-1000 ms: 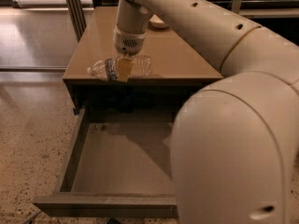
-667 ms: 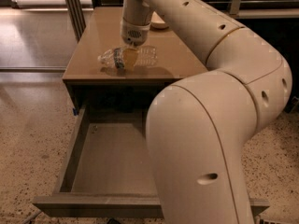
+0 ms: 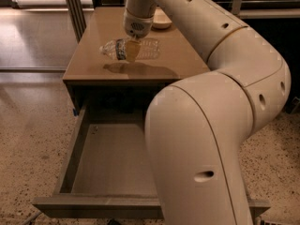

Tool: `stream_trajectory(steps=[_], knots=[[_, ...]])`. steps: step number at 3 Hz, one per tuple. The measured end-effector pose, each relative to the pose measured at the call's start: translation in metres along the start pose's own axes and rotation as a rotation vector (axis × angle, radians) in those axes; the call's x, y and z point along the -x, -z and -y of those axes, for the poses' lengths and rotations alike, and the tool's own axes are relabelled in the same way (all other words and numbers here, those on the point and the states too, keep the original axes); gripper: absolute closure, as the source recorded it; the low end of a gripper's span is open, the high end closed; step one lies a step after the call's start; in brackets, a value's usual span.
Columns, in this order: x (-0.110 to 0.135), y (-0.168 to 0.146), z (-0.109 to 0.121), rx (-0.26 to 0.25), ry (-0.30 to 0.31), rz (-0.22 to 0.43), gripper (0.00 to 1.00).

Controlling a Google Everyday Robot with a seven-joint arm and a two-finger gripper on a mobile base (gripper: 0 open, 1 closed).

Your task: Pick water bottle from top drawer and place on counter

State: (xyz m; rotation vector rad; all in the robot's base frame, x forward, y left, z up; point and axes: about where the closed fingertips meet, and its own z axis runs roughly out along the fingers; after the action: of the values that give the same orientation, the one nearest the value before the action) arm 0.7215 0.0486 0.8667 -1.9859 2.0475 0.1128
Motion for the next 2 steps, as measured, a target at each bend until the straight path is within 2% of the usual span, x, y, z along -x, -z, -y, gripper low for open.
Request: stream_trajectory(steps=[1,2], knots=[[-0.005,-0.004,0.0,-0.003,-0.04,0.097,1.0],[-0.017,-0.014,-0.001,-0.008,-0.114,0.272,1.0]])
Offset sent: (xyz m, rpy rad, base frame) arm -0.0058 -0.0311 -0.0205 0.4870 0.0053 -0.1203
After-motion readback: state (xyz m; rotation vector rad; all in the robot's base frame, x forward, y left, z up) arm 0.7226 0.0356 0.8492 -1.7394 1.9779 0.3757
